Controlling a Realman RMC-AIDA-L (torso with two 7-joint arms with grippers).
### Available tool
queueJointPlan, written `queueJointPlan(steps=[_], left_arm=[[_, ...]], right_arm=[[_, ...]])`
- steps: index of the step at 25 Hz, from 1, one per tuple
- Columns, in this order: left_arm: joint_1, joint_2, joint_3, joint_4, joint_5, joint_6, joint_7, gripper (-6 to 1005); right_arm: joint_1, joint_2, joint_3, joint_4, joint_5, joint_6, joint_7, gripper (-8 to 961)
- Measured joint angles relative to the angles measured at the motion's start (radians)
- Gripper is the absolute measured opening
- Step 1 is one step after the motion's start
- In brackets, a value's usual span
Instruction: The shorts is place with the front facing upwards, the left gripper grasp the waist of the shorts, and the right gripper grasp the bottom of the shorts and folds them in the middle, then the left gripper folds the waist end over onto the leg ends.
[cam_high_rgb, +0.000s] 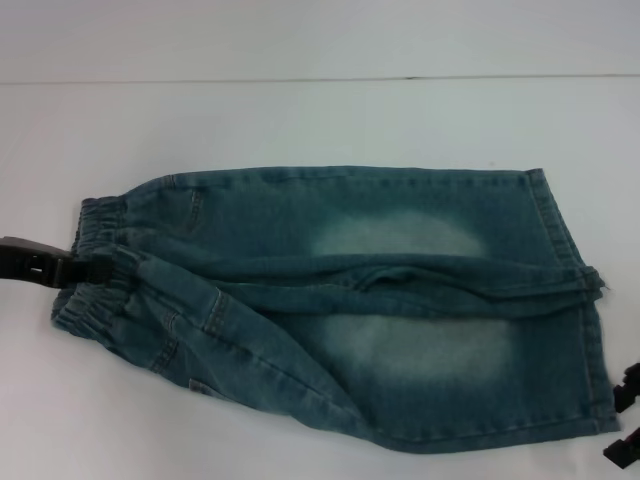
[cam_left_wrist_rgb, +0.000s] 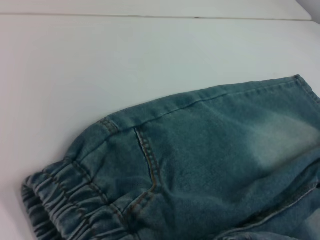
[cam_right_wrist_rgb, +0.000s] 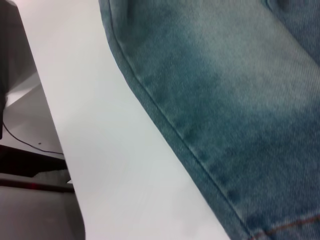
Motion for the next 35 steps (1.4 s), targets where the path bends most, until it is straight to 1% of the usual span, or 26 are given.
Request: queueJointPlan(steps=[4, 9, 12, 17, 29, 32, 34, 35], left_arm=[[-0.002, -0.001, 0.000, 0.000, 0.000, 0.003, 0.000, 33], [-0.001, -0.002, 0.000, 0.000, 0.000, 0.003, 0.000, 33], [0.003, -0.003, 0.000, 0.000, 0.002, 0.003, 0.000, 34], [0.007, -0.003, 0.000, -0.001, 0.002, 0.005, 0.000, 33], [0.009, -0.008, 0.000, -0.002, 0.005, 0.016, 0.000, 33], [0.007, -0.006, -0.002, -0.002, 0.002, 0.045, 0.000, 34], [0.005, -0.004, -0.005, -0.002, 0.001, 0.052, -0.001, 34], [0.003, -0.002, -0.008, -0.002, 0.000, 0.057, -0.004, 34]], right_arm=[[0.011, 0.011, 0.011, 0.000, 0.006, 0.002, -0.004, 911], [0.016, 0.016, 0.015, 0.000, 0.020, 0.007, -0.012, 852], [0.019, 0.017, 0.016, -0.002, 0.021, 0.007, -0.019, 641], [0.022, 0.020, 0.005, -0.001, 0.022, 0.008, -0.029, 430], [0.014, 0.023, 0.012, 0.000, 0.018, 0.001, -0.060, 158], [0.007, 0.018, 0.067, 0.001, 0.025, 0.000, -0.089, 89], [0.000, 0.013, 0.127, -0.002, 0.042, 0.004, -0.111, 43], [-0.006, 0.008, 0.166, -0.004, 0.063, 0.010, -0.119, 43]])
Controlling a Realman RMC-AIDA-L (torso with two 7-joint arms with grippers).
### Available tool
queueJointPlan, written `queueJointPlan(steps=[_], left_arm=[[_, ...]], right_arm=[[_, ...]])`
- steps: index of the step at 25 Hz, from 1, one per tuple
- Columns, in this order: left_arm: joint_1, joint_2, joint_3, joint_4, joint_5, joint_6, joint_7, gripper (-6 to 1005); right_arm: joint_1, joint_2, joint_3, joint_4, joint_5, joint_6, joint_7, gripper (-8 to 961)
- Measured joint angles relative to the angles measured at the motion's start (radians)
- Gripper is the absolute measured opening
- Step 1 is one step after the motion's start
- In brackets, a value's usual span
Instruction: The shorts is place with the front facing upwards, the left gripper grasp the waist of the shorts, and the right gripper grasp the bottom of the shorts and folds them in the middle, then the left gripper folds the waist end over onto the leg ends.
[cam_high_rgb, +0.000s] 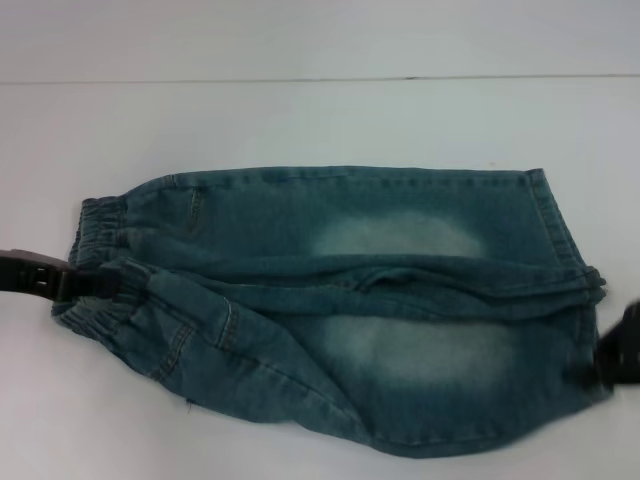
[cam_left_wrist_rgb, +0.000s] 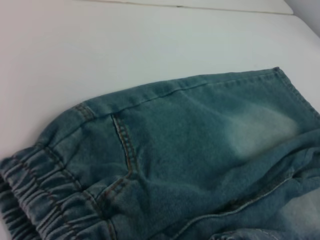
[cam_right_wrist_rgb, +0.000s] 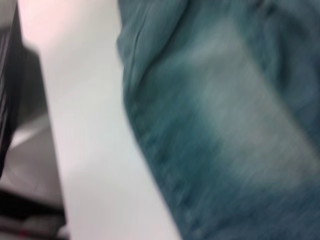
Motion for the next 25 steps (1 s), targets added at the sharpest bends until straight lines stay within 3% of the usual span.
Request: queueJointPlan(steps=[4, 7, 15, 25], left_arm=[[-0.001, 0.006, -0.004, 0.002, 0.000, 0.000, -0.017, 34], [0.003, 0.007, -0.018, 0.007, 0.000, -0.018, -0.042, 34], [0.006, 0.010, -0.099, 0.003, -0.028, -0.070, -0.056, 33], [0.032, 0.002, -0.114, -0.002, -0.123, -0.176, -0.054, 34]], right_arm=[[-0.032, -0.032, 0.122, 0.017, 0.133, 0.024, -0.026, 42], [-0.064, -0.039, 0.162, 0.044, 0.239, 0.092, -0.001, 42], [-0.121, -0.020, 0.195, 0.120, 0.442, 0.302, -0.013, 43], [-0.132, 0.020, 0.196, 0.151, 0.598, 0.451, -0.084, 42]])
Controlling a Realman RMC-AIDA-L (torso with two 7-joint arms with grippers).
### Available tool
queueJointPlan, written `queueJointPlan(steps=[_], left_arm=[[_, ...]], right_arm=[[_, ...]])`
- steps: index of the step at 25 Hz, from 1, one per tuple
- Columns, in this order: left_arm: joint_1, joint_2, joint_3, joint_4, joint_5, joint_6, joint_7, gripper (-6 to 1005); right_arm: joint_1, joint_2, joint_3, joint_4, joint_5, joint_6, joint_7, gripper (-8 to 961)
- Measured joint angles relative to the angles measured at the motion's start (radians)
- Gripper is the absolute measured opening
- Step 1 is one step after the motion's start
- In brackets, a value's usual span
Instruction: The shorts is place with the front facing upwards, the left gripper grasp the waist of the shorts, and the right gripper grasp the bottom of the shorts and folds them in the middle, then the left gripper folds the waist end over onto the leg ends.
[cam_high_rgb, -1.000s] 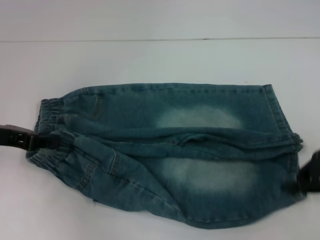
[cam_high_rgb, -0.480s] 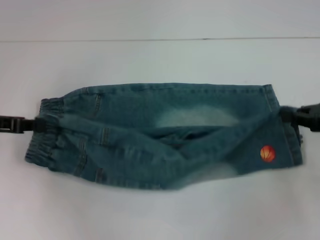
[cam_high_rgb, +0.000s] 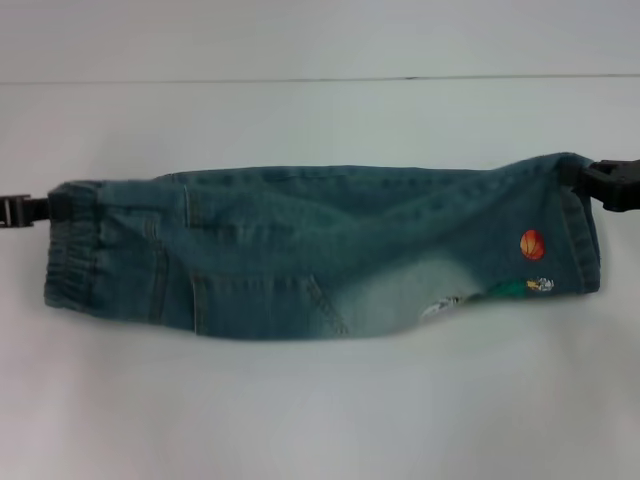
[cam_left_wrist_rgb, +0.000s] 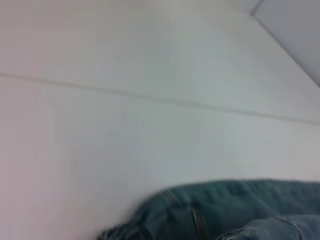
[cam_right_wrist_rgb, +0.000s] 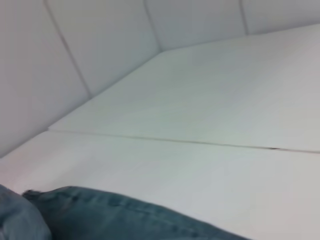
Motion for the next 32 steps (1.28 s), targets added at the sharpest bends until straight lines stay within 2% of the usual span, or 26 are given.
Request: queueJointPlan(steps=[5, 8, 14, 19, 26, 32], left_arm=[[0.008, 0.005, -0.001, -0.020, -0.037, -0.044, 0.002, 33], [0.008, -0.001, 0.011, -0.039, -0.040, -0.126, 0.004, 33], [0.003, -0.003, 0.034, -0.087, -0.041, -0.204, 0.018, 33], [-0.002, -0.011, 0.068, -0.100, -0.042, -0.268, 0.019, 33], [-0.007, -0.036, 0.117, -0.108, -0.043, -0.377, 0.020, 33], [-0.008, -0.037, 0.133, -0.122, -0.043, -0.417, 0.020, 34]], right_arm=[[0.010, 0.030, -0.010, 0.000, 0.002, 0.114, -0.037, 42], [0.017, 0.060, -0.005, -0.004, 0.006, 0.178, -0.081, 42], [0.033, 0.096, -0.007, 0.011, 0.056, 0.263, -0.181, 43], [0.055, 0.104, -0.015, 0.028, 0.076, 0.294, -0.217, 43], [0.083, 0.111, -0.049, 0.092, 0.077, 0.396, -0.262, 43], [0.091, 0.119, -0.046, 0.100, 0.088, 0.419, -0.283, 43]])
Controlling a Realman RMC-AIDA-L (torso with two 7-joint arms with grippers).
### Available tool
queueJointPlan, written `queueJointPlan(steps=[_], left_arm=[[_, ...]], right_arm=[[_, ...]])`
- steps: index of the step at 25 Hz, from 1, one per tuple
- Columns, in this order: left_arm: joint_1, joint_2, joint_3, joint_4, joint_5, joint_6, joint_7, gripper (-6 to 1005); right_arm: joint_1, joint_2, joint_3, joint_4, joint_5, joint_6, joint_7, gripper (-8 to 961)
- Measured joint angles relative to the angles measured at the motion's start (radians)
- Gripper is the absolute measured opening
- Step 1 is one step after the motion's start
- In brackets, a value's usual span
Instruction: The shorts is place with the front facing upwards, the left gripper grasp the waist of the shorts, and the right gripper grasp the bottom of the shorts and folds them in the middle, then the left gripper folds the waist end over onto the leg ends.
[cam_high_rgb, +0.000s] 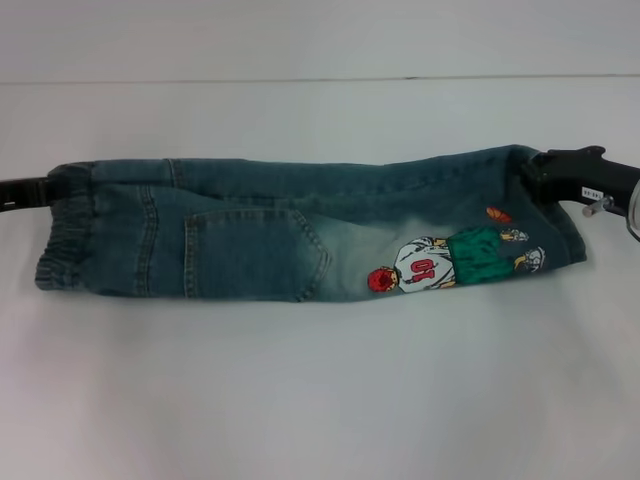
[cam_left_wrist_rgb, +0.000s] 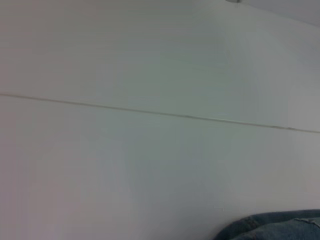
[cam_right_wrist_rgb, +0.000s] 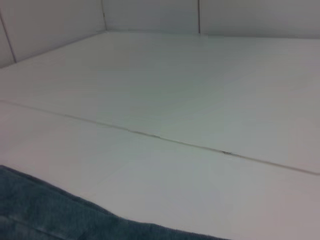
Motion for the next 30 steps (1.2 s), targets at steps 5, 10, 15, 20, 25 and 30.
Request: queueJointPlan(steps=[5, 10, 15, 20, 25, 30], left_arm=[[0.000, 0.000, 0.001, 0.004, 0.000, -0.004, 0.001, 34], [-0.005, -0.006, 0.002, 0.020, -0.024, -0.002, 0.002, 34], [-0.005, -0.004, 0.003, 0.017, -0.052, -0.014, 0.008, 34], [-0.008, -0.002, 0.020, -0.018, -0.051, -0.068, 0.009, 34], [-0.024, -0.003, 0.070, -0.065, -0.043, -0.113, 0.010, 43], [-0.032, -0.005, 0.089, -0.066, -0.041, -0.115, 0.003, 133]], right_arm=[[-0.009, 0.002, -0.006, 0.002, 0.055, -0.014, -0.027, 42], [-0.005, 0.002, 0.003, 0.002, 0.060, -0.013, -0.034, 42], [0.000, 0.002, 0.001, 0.004, 0.074, -0.011, -0.030, 42], [0.013, 0.002, -0.003, 0.026, 0.074, 0.030, -0.030, 42], [0.020, 0.004, -0.014, 0.040, 0.067, 0.052, -0.030, 43], [0.019, 0.002, -0.030, 0.040, 0.065, 0.064, -0.009, 169]])
